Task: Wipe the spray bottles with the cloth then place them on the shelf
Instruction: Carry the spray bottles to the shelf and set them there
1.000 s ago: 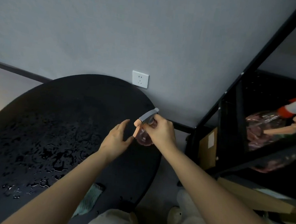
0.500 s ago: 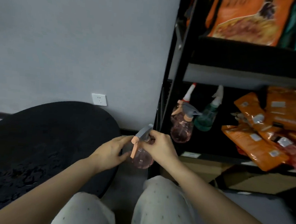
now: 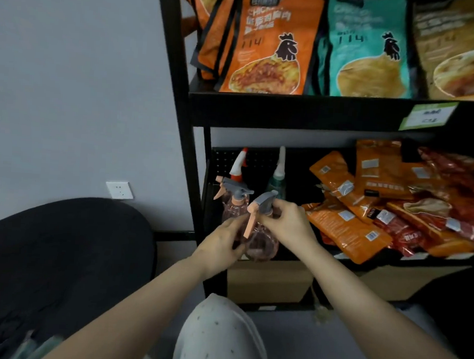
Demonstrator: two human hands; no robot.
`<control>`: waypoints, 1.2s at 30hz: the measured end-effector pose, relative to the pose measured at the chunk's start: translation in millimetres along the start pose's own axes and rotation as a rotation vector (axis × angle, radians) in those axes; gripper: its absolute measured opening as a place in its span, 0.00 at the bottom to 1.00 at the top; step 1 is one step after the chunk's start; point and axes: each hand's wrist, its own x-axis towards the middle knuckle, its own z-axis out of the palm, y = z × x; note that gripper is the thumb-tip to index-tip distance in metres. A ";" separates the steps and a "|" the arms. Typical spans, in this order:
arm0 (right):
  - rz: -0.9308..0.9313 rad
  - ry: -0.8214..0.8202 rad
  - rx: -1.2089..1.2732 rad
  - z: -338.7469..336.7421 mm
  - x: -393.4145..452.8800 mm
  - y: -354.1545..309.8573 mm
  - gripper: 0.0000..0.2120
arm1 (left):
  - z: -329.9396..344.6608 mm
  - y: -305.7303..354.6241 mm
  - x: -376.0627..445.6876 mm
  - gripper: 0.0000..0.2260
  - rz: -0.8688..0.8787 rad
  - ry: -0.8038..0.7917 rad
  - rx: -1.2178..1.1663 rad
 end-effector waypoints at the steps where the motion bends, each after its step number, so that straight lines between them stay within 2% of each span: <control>1: 0.003 0.017 0.000 -4.0 5.0 3.8 0.06 | 4.2 3.6 6.2 0.29 -0.003 0.005 -0.024; 9: 0.052 0.067 -0.020 -17.9 51.0 50.3 0.10 | 38.3 7.4 67.3 0.28 0.008 -0.064 -0.014; 18: 0.152 0.055 -0.027 -3.9 89.0 86.6 0.13 | 64.6 -8.7 106.2 0.28 -0.070 -0.099 -0.109; 23: 0.150 0.082 0.019 -1.5 93.2 92.3 0.10 | 67.9 -13.9 112.2 0.30 -0.075 -0.090 -0.143; 28: 0.150 0.061 0.013 -0.4 81.7 96.1 0.18 | 65.2 -16.8 98.4 0.28 -0.120 -0.094 -0.172; 32: 0.128 0.127 0.010 -0.4 55.9 99.5 0.24 | 55.0 -28.5 75.6 0.26 -0.173 -0.045 -0.197; 36: 0.095 0.171 -0.016 9.7 29.7 94.4 0.20 | 40.2 -39.3 58.6 0.23 -0.209 0.039 -0.193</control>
